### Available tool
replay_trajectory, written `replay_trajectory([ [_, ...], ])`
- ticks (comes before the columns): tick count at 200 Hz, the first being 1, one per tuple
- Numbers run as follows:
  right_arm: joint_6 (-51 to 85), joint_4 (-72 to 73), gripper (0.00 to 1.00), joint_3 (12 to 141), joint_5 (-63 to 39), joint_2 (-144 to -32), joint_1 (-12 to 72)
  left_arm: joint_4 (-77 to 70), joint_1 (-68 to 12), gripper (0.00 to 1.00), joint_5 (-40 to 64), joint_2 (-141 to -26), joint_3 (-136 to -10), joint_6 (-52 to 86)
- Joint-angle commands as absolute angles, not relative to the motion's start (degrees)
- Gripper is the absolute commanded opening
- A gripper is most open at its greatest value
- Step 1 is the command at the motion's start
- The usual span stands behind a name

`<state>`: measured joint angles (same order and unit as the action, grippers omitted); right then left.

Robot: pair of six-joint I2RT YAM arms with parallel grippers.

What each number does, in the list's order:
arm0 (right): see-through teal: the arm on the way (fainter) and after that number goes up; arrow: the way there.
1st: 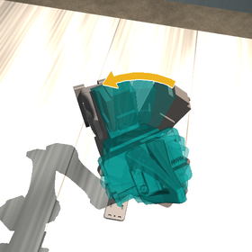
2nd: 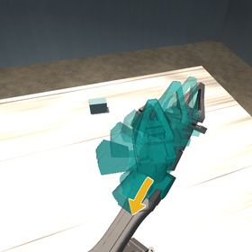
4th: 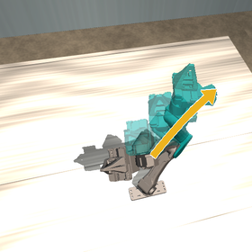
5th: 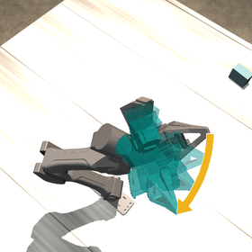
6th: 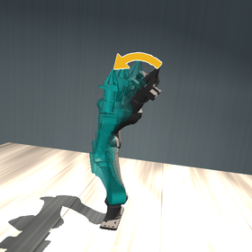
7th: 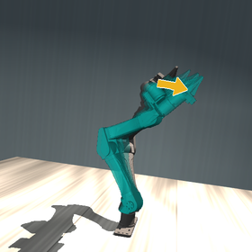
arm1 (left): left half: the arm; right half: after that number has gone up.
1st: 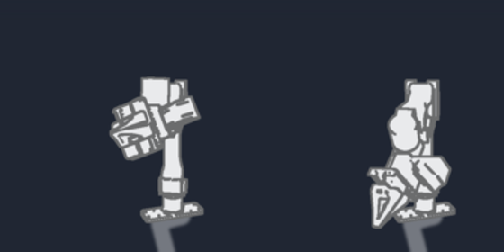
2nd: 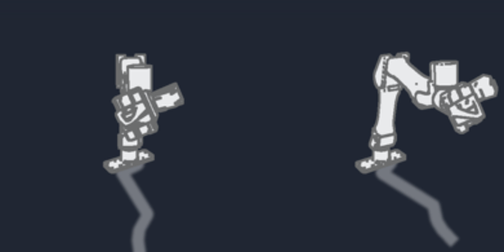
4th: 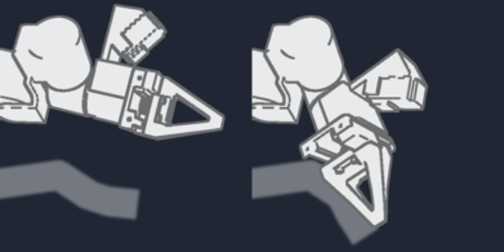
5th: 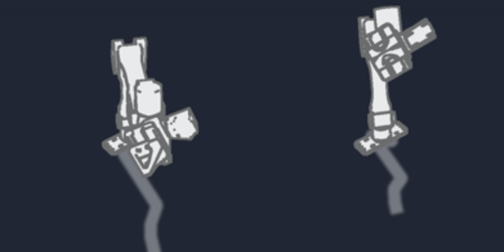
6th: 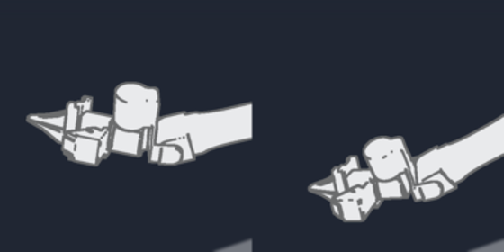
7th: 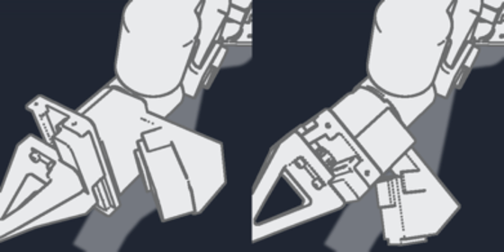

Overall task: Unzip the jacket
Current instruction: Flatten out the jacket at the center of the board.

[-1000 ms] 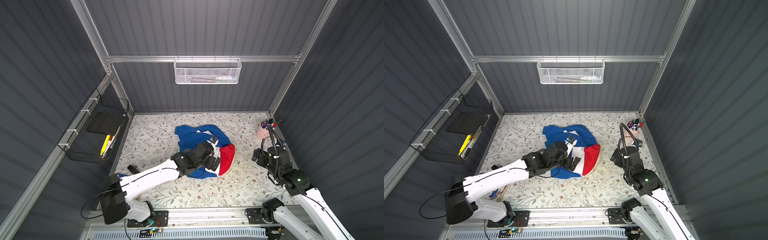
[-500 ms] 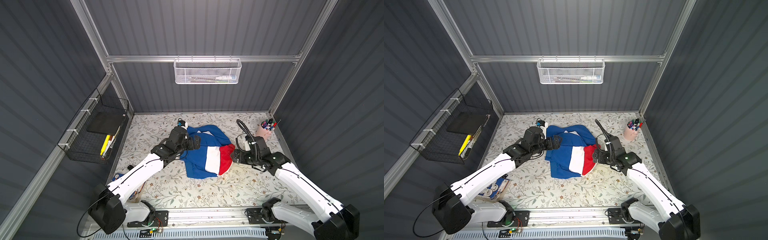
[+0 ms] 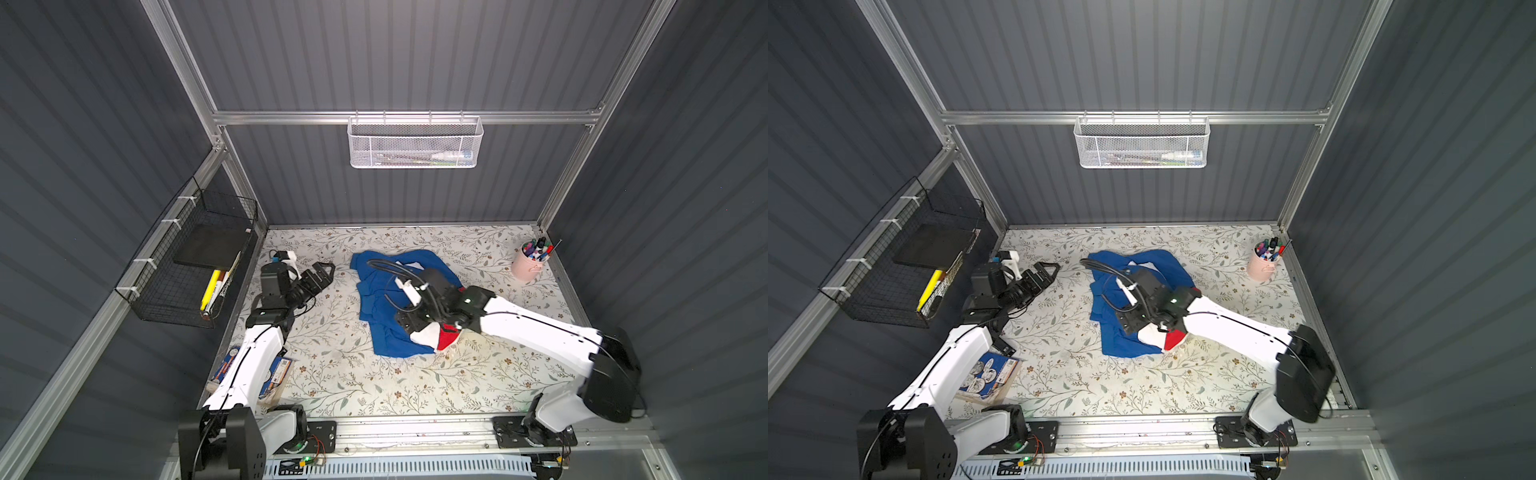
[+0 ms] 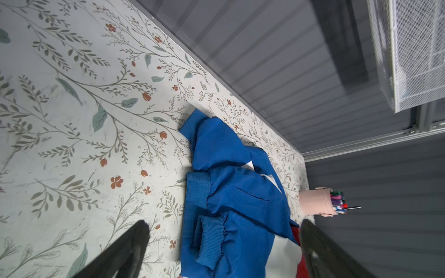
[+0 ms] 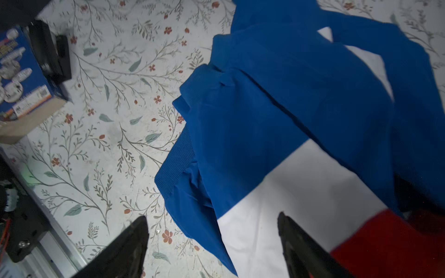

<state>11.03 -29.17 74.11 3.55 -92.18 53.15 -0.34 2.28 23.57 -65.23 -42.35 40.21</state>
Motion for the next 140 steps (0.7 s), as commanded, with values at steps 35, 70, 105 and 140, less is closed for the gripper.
replay_trajectory([
  [35,5.6,-46.1,0.78,99.7,12.7,-116.1,58.0,-4.5,9.3,0.99,36.3,-64.0,-38.3,41.9],
  [70,5.0,-46.1,0.7,103.9,18.5,-122.5,58.8,-3.7,9.6,0.99,37.0,-64.0,-38.2,40.5],
  [105,6.2,-48.8,0.63,106.7,23.4,-126.5,58.8,-3.3,9.8,0.99,36.8,-64.4,-38.3,39.7],
  [140,8.1,-47.8,0.27,106.0,22.8,-125.1,58.7,-3.3,9.8,0.99,36.5,-64.4,-38.3,39.0],
])
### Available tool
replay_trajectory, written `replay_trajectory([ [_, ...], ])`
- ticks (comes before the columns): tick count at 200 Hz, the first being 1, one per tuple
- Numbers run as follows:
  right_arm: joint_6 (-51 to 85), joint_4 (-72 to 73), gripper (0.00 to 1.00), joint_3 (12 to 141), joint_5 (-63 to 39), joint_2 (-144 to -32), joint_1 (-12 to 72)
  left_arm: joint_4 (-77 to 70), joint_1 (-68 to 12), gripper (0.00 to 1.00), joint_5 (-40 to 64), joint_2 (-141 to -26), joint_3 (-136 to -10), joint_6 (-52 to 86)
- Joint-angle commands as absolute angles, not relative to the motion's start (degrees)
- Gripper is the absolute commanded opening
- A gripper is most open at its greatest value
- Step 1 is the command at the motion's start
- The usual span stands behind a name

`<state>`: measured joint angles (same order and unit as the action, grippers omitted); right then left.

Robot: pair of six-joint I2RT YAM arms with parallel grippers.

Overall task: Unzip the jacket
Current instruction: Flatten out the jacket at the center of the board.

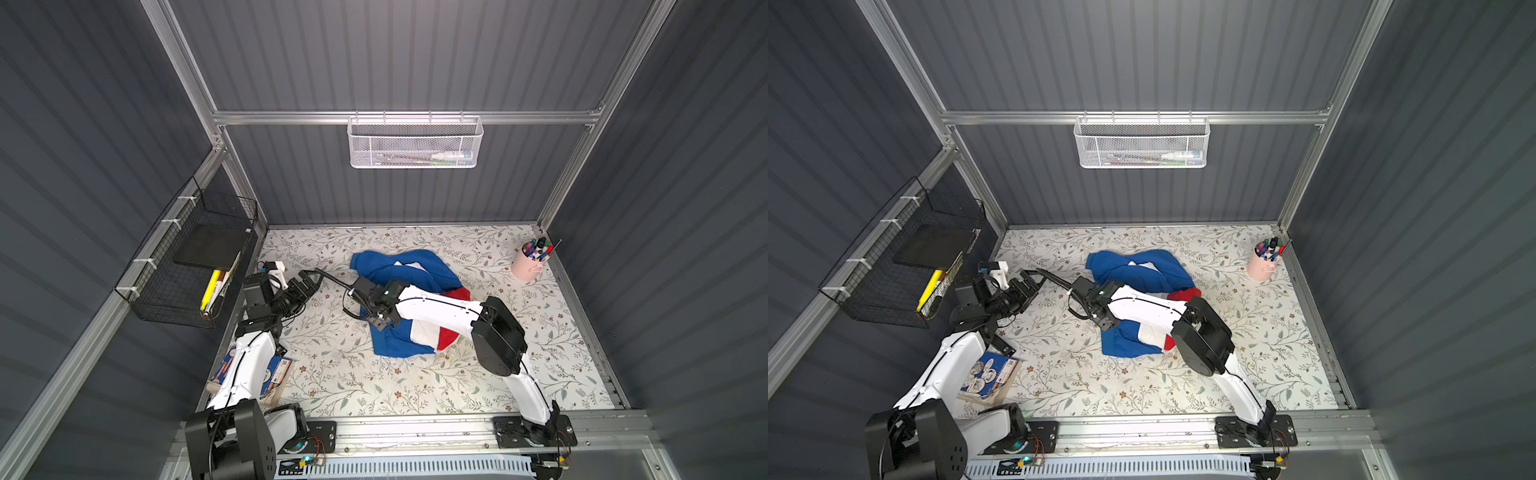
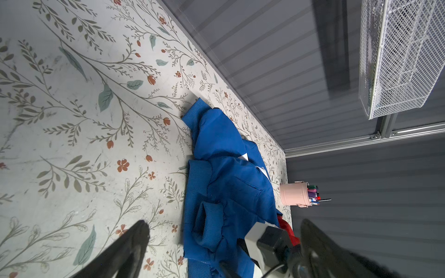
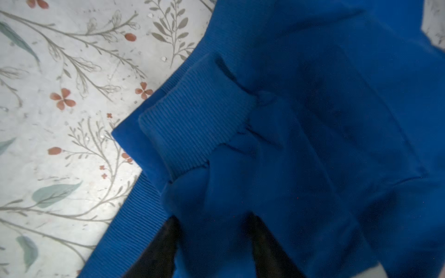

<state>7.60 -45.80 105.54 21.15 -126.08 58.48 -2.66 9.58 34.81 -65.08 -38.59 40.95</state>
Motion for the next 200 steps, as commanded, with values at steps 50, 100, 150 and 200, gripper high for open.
replay_trajectory([
  [50,13.0,-42.4,0.0,100.4,17.7,-110.5,57.0,-1.6,9.6,0.99,32.8,-64.4,-40.7,34.0],
  [100,24.4,-41.8,0.0,83.6,23.5,-88.7,51.5,-0.7,2.9,0.99,27.9,-64.8,-43.3,31.9],
  [150,41.9,-50.5,0.0,61.9,34.4,-60.0,38.2,-4.4,-11.6,0.99,20.0,-70.1,-45.5,32.4],
  [200,43.9,-59.8,0.0,51.7,32.4,-49.7,18.1,-4.6,-19.3,0.96,14.4,-75.9,-45.3,33.0],
])
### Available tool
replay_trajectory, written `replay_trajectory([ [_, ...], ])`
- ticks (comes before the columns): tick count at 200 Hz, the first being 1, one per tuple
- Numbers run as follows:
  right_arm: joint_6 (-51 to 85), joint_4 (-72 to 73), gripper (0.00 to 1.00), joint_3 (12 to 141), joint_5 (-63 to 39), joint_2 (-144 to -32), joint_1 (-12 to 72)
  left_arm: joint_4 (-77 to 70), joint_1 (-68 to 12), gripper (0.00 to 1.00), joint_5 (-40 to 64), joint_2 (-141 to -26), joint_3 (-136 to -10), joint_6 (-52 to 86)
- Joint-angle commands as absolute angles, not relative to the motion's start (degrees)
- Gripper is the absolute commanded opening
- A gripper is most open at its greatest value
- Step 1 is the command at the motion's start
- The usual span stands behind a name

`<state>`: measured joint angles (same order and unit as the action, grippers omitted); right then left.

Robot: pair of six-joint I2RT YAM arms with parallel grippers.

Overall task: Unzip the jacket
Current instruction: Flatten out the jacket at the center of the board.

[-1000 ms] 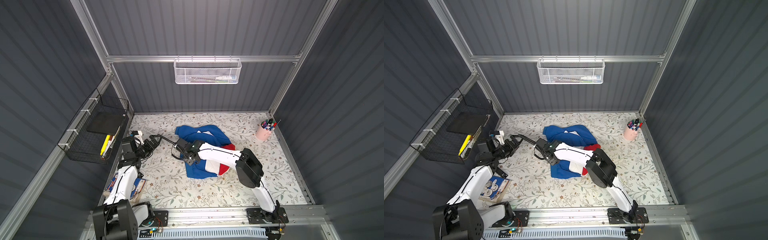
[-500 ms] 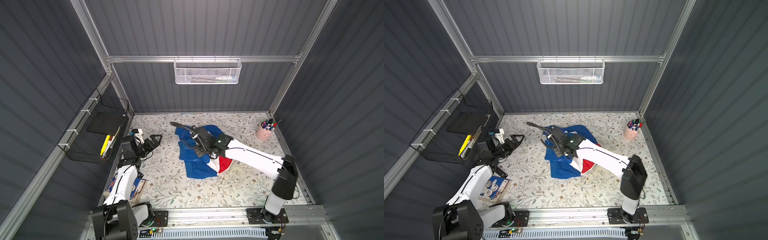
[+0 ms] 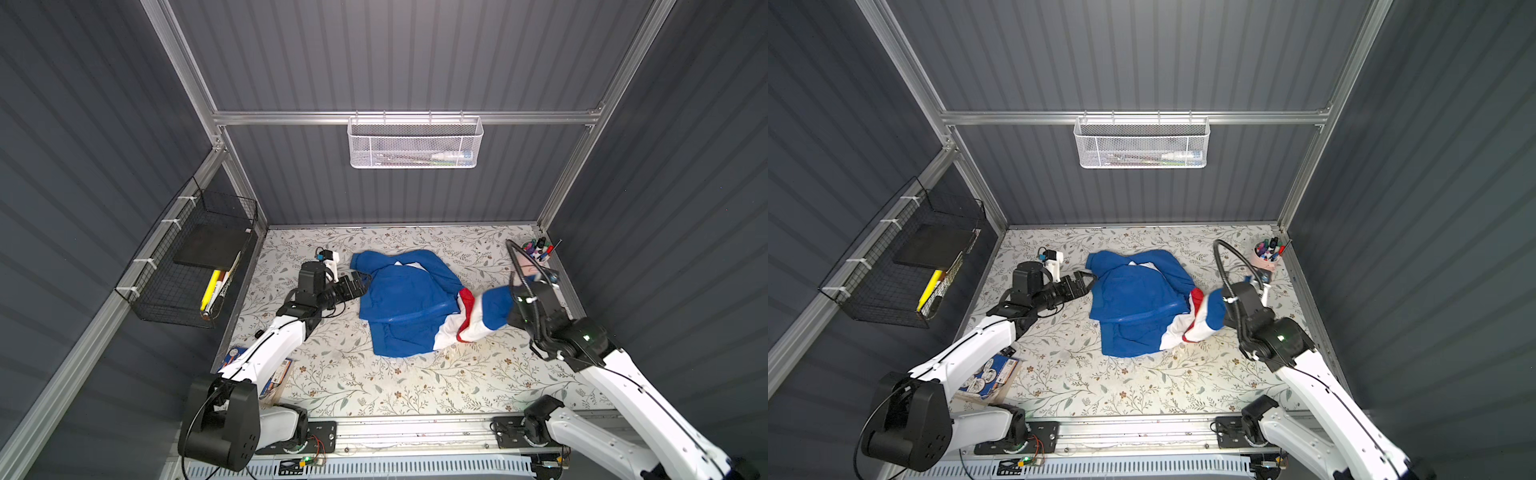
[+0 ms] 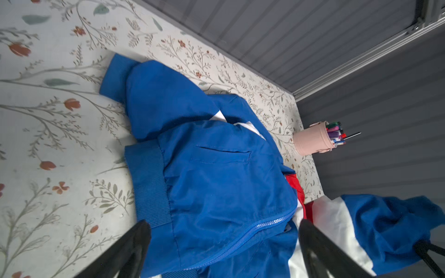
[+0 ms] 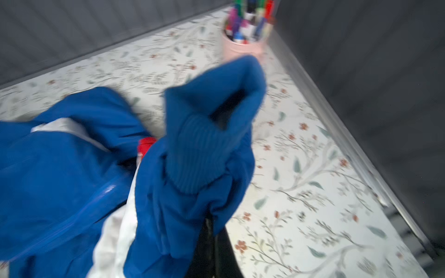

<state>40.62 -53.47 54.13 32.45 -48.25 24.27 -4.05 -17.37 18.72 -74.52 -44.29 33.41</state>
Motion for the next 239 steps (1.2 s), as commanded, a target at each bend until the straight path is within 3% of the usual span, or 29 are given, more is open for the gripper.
replay_trajectory([
  [1,43.8,-59.7,0.0,51.6,32.1,-49.8,17.8,-4.6,-19.3,0.96,14.3,-76.0,-45.3,33.0],
  [34,42.3,-55.6,0.0,47.8,23.0,-52.0,8.7,-1.0,-20.0,0.96,11.7,-77.9,-44.2,32.6],
  [43,42.4,-54.8,0.2,47.6,21.5,-52.9,7.6,-1.1,-20.3,0.97,12.5,-78.4,-43.7,32.4],
  [56,42.4,-54.1,0.63,48.1,20.4,-53.3,7.3,-2.0,-20.7,0.97,13.5,-78.6,-42.4,32.7],
  [64,42.4,-54.1,0.76,48.9,19.6,-53.0,7.3,-2.4,-20.8,0.97,14.0,-78.8,-41.8,32.7],
  [73,41.1,-53.5,0.81,49.6,18.4,-52.1,7.3,-2.7,-20.8,0.96,14.2,-79.3,-41.4,32.6],
  [131,36.9,-49.5,0.8,48.9,10.6,-49.3,7.3,-3.3,-21.4,0.9,15.1,-86.1,-42.2,31.9],
  [164,34.0,-44.0,0.79,47.1,0.7,-51.1,7.3,-1.3,-21.7,0.86,12.1,-88.4,-41.9,32.2],
  [239,27.9,-36.3,0.79,52.7,-8.3,-67.9,7.3,-7.5,-22.0,0.76,14.7,-91.2,-38.9,35.8],
])
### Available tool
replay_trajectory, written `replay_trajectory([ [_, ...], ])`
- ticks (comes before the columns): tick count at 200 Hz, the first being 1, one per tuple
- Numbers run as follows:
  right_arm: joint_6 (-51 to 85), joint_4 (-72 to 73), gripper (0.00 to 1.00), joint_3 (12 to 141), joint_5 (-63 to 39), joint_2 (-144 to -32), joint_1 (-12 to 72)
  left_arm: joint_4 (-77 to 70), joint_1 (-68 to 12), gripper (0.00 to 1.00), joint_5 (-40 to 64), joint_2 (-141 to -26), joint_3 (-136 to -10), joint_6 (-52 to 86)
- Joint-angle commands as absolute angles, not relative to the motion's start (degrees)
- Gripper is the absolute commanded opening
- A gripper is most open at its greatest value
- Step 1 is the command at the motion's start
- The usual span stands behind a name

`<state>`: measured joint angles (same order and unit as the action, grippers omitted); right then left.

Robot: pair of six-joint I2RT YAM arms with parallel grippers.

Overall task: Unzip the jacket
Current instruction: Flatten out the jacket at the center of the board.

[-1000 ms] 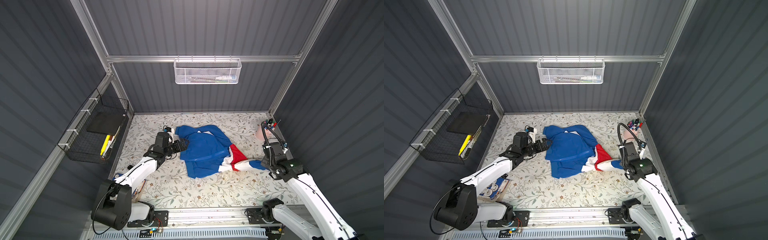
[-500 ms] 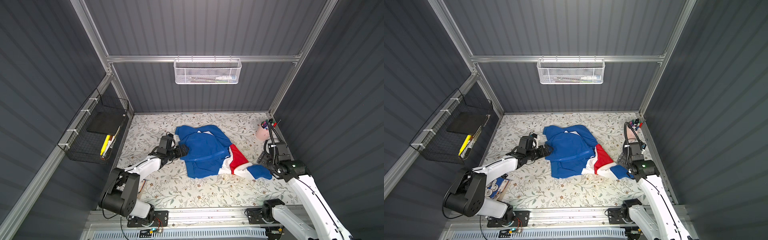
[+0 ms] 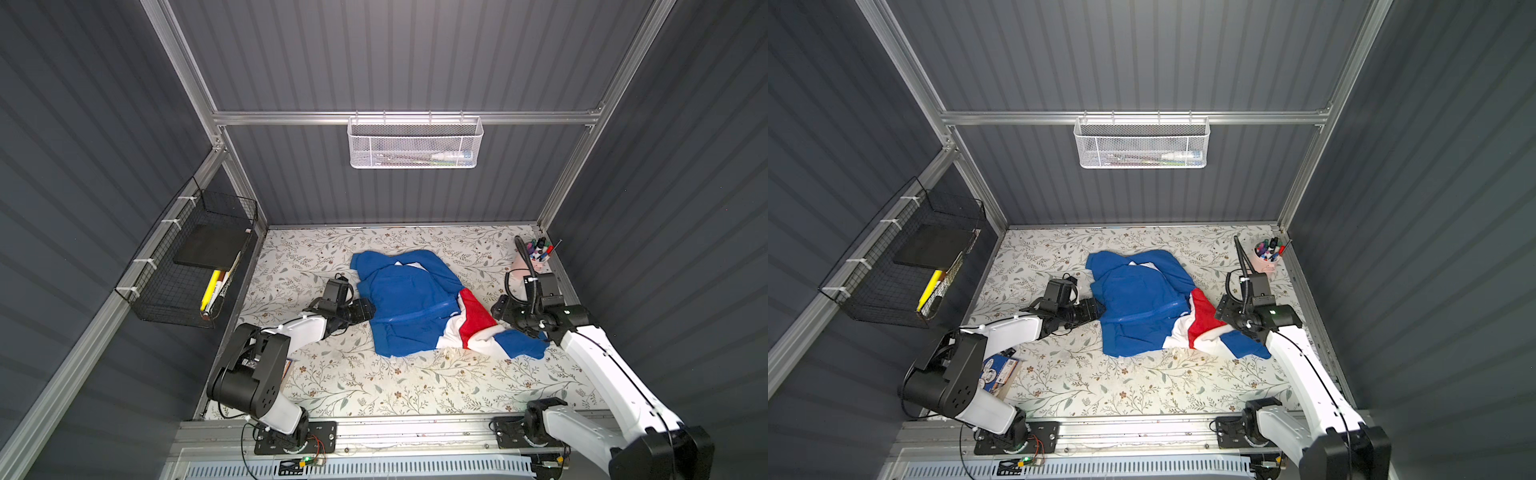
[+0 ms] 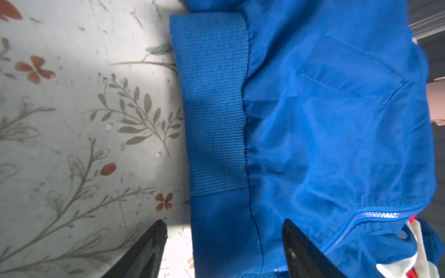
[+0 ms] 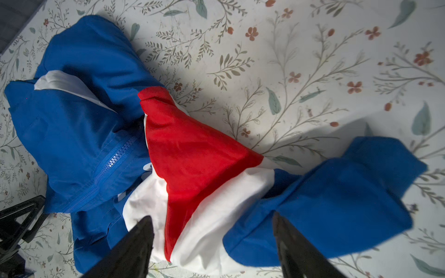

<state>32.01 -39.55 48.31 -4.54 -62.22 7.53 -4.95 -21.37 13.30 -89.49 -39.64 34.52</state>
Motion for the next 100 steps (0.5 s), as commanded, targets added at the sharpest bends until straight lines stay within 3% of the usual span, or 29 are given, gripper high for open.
replay_trajectory([
  [1,27.8,-36.4,0.79,52.9,-8.3,-68.2,7.3,-7.6,-22.0,0.76,14.7,-91.2,-38.9,35.8],
  [38,27.3,-38.9,0.79,61.1,-9.9,-80.3,7.4,-8.5,-22.1,0.71,14.8,-92.7,-39.2,35.9],
  [57,27.5,-36.7,0.79,62.2,-11.1,-83.0,7.4,-9.0,-22.2,0.61,15.2,-93.4,-39.2,36.1],
  [73,26.5,-36.0,0.78,64.0,-11.6,-85.8,7.6,-9.2,-22.4,0.48,15.1,-93.3,-39.2,36.3],
  [100,22.7,-36.1,0.81,68.8,-11.6,-91.9,9.4,-7.4,-22.3,0.16,13.0,-91.8,-39.8,36.3],
])
